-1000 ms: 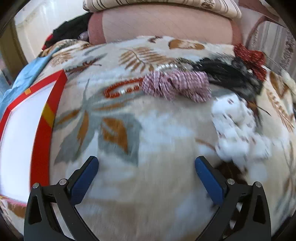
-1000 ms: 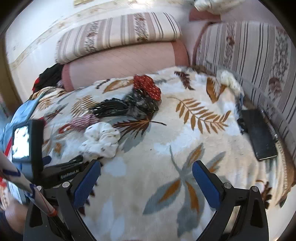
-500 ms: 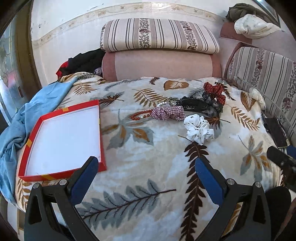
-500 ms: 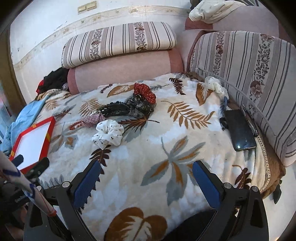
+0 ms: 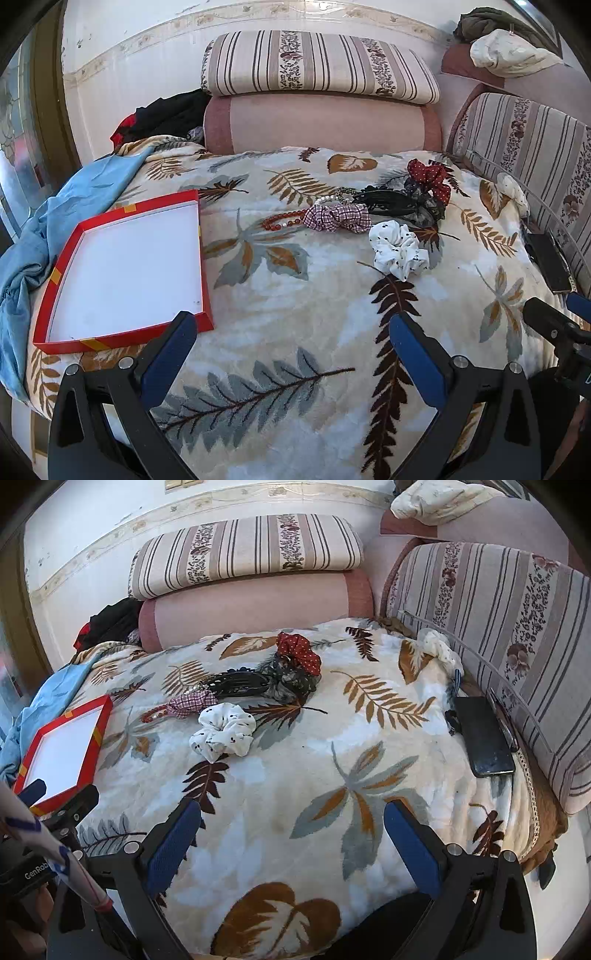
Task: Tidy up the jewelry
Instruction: 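Move both tools toward the scrunchies on the blanket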
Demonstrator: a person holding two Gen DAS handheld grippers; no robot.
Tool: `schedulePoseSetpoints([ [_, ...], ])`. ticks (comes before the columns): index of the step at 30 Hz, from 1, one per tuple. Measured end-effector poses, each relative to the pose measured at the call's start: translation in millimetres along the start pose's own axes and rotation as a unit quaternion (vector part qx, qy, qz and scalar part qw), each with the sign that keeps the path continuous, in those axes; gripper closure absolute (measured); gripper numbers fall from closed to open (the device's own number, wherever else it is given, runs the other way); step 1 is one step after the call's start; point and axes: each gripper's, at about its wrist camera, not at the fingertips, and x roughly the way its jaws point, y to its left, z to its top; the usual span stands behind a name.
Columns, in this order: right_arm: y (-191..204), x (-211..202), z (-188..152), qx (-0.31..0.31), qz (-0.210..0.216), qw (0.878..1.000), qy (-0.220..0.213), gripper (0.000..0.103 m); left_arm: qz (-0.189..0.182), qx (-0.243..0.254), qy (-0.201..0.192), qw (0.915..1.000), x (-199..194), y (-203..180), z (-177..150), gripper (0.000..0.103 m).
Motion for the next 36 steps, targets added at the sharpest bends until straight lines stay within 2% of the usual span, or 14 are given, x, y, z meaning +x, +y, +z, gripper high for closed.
schedulePoseSetpoints([
  [25, 4.6, 2.0, -3.5, -0.006, 0.006, 1.000, 0.010, 0.001, -0.005, 0.010, -0.012, 0.9999, -9.0, -6.1, -1.2, 0.000],
  [36, 10.2, -25.9, -4.4, -0.007, 0.012, 1.000, -0.014, 0.001, -0.006, -0.001, -0.042, 0.9991, -43.9, -0.2, -2.1, 0.000],
])
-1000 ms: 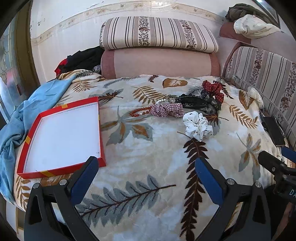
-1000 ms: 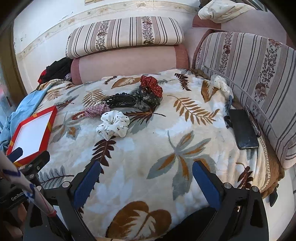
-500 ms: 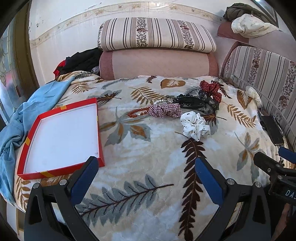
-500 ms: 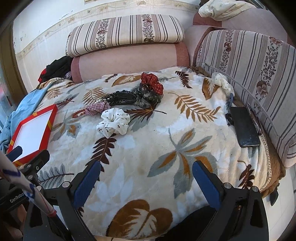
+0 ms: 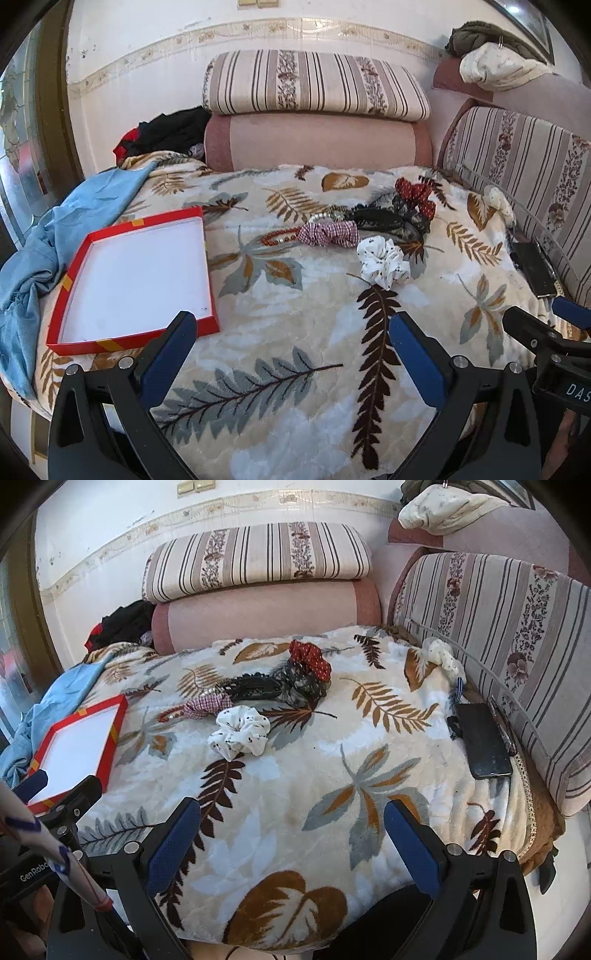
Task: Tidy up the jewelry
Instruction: 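Move both tools toward the scrunchies on the blanket, then grasp the pink plaid scrunchie with left gripper while right gripper grasps white polka-dot scrunchie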
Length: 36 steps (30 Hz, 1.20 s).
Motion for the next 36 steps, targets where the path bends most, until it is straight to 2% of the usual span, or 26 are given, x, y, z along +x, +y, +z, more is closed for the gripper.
schedulePoseSetpoints([
  [12, -4.6, -51.0, -6.6, 0.015, 0.037, 0.999, -0.038, 0.001, -0.002, -0.040, -0.038, 0.9985, -63.0, 32.9, 5.5, 0.000],
  [17, -11.5, -54.8, 0.4, 0.026, 0.055, 0.997, -0.053, 0.003, -0.011, -0.065, -0.057, 0.9961, -67.9, 51.9, 22.0, 0.000],
  [23, -14.7, -25.1, 12.4, 0.038, 0.079, 0.995, -0.038, 0.005, -0.007, -0.051, -0.031, 0.9982, -32.1, 57.9, 31.5, 0.000],
  [29, -6.5, 33.8, 13.5, 0.024, 0.086, 0.996, 0.022, 0.005, -0.022, -0.038, 0.015, 0.9989, 23.5, 50.0, 28.0, 0.000],
  [36, 7.6, 100.6, 39.2, 0.026, 0.110, 0.991, 0.070, 0.005, -0.037, -0.021, 0.037, 0.9984, 85.5, 42.8, 55.5, 0.000],
])
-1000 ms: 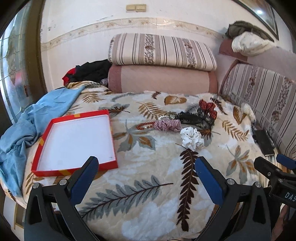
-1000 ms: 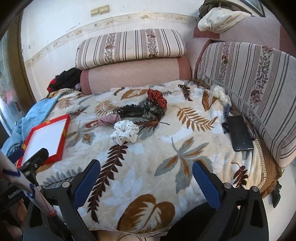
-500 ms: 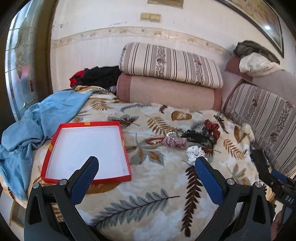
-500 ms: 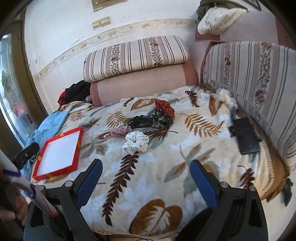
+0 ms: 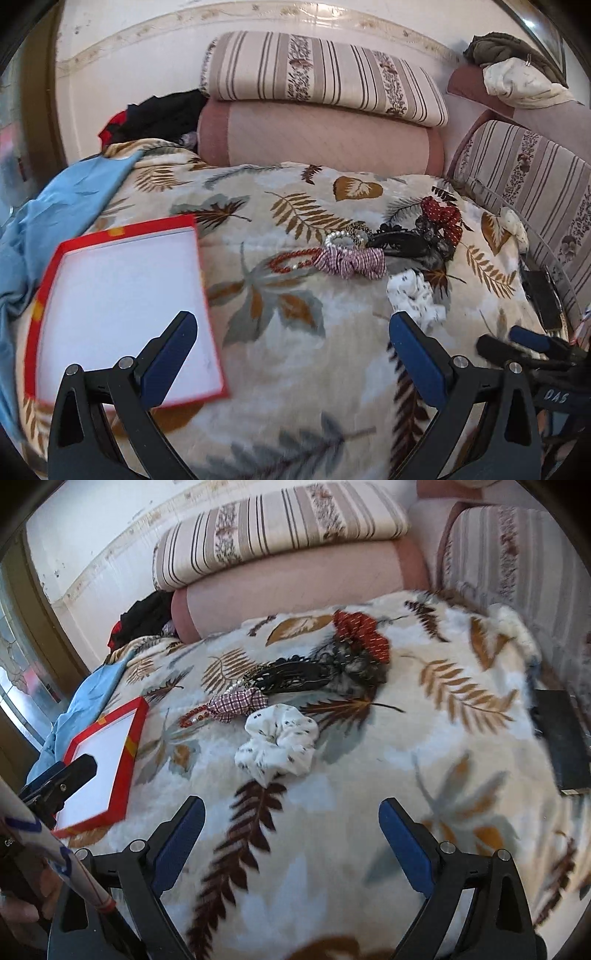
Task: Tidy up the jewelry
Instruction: 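Grasp the pink plaid scrunchie with left gripper while right gripper grasps white polka-dot scrunchie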
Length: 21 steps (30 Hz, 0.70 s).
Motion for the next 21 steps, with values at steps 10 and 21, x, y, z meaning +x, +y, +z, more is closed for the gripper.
schedulePoseSetpoints([
  [10, 5.1, 91.0, 35.8, 0.001, 0.012, 0.996, 0.090, 0.005, -0.043, -0.015, 0.054, 0.9975, 93.5, -8.9, 42.6, 0.000],
  [21, -14.8, 100.3, 33.7, 0.000, -0.027, 0.996, 0.083, 0.080, -0.066, 0.015, 0.091, 0.9936, 168.4, -45.9, 42.5, 0.001],
])
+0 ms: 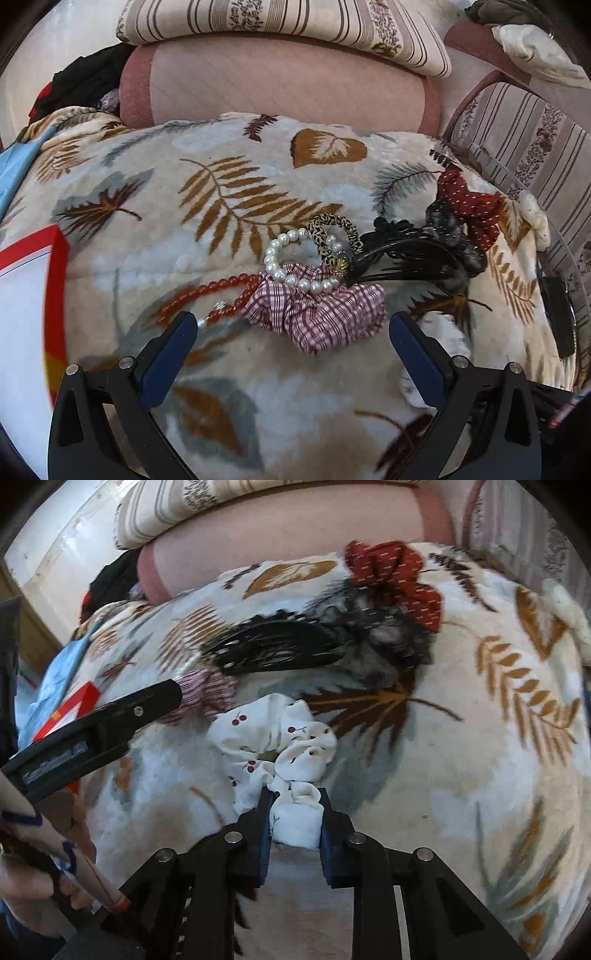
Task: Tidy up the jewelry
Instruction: 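Grasp the pink plaid scrunchie with left gripper while right gripper grasps white polka-dot scrunchie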
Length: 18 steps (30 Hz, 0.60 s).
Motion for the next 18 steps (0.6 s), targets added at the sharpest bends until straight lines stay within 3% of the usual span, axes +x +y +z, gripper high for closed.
schedulePoseSetpoints([
  [1, -1.3, -1.3, 0.2, 0.001, -0.001, 1.000, -0.002, 0.080, -0.001, 0.002, -0.001, 1.0000, 3.4, 0.4, -1.4, 0.006],
  [5, -5.3, -1.3, 3.0, 0.011, 0.008, 1.000, -0.001, 0.080, -0.006, 0.022, 0.022, 0.9995, 21.2, -2.9, -8.2, 0.065],
  [8, -4.3, 0.8, 6.7, 0.016, 0.014, 1.000, -0.004, 0.080, -0.012, 0.021, 0.008, 0.9997, 16.2, -1.1, -8.7, 0.080],
  [13, -7.8, -10.0, 7.4, 0.023, 0.023, 0.999, -0.024, 0.080, -0.048, 0.020, -0.018, 0.9985, -15.4, -2.5, -6.1, 0.084],
  [18, -6.6, -45.8, 8.6, 0.015, 0.028, 0.994, -0.105, 0.080, -0.078, 0.040, -0.100, 0.9911, -69.2, -11.6, -2.4, 0.084],
])
